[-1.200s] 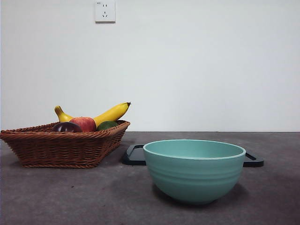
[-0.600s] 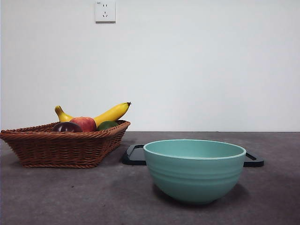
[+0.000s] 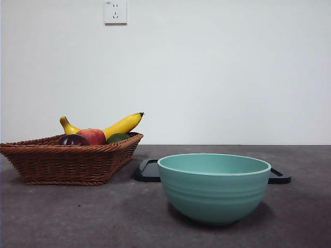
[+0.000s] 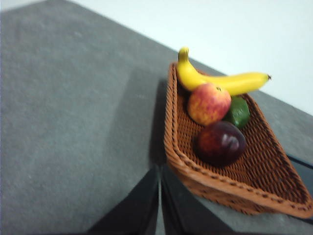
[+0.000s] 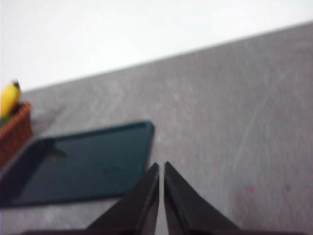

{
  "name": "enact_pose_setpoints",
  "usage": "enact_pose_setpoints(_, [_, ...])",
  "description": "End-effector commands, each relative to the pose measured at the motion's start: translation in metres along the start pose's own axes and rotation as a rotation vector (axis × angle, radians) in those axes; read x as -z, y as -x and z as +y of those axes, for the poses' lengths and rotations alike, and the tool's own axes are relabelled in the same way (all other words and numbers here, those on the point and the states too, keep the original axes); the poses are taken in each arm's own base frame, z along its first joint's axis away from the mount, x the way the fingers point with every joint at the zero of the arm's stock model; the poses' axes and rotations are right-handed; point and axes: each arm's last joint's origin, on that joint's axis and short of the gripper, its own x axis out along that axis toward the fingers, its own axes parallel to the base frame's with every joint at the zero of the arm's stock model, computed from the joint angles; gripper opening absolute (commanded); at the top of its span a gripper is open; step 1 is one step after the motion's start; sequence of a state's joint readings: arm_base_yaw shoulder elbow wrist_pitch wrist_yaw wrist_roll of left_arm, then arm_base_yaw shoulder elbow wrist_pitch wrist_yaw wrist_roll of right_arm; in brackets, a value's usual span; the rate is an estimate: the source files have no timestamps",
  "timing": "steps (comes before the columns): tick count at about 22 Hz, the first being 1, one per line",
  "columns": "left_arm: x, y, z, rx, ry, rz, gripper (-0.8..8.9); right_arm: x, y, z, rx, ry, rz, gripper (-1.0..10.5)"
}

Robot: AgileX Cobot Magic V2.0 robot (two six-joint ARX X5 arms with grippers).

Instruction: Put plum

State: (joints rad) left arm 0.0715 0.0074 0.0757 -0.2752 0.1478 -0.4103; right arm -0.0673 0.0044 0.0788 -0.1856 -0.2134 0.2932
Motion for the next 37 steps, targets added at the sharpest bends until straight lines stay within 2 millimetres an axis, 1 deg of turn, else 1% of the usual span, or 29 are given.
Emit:
enact_pose_setpoints(1, [-0.012,0.006,-0.006,0.009,0.014,-0.008,0.09,-0.016,0.007,0.007,-0.013,-0.024,-0.029,0.1])
enact_pose_setpoints(7, [-0.042,0.018,-0.022,0.039,0.016,-0.006,0.09,-0.046,0.019,0.019,-0.023,-0.023,0.001,0.1])
enact_pose_setpoints(12, [-0.069,0.023,-0.037,0.074,-0.031,0.079,0.09,-0.076,0.024,0.03,-0.05,0.03,0.062,0.1])
enact_pose_setpoints(16, [-0.091,0.021,-0.049,0.13,-0.092,0.181,0.09,-0.095,0.021,0.037,-0.094,0.056,0.165,0.1])
enact_pose_setpoints(21, [-0.115,0.018,-0.062,0.207,-0.143,0.291,0.09,-0.12,0.012,0.046,-0.185,0.065,0.315,0.1])
enact_pose_setpoints(27, [-0.134,0.008,-0.076,0.299,-0.192,0.431,0.09,-0.146,0.0,0.056,-0.265,0.092,0.467,0.1])
enact_pose_setpoints(31, [-0.142,0.005,-0.086,0.369,-0.214,0.526,0.09,-0.159,-0.008,0.066,-0.321,0.127,0.573,0.1])
enact_pose_setpoints(34, [-0.147,0.003,-0.094,0.449,-0.242,0.609,0.09,-0.162,-0.014,0.078,-0.394,0.168,0.693,0.1])
enact_pose_setpoints(37, [-0.144,0.005,-0.098,0.507,-0.25,0.685,0.09,-0.157,-0.016,0.088,-0.474,0.211,0.776,0.1])
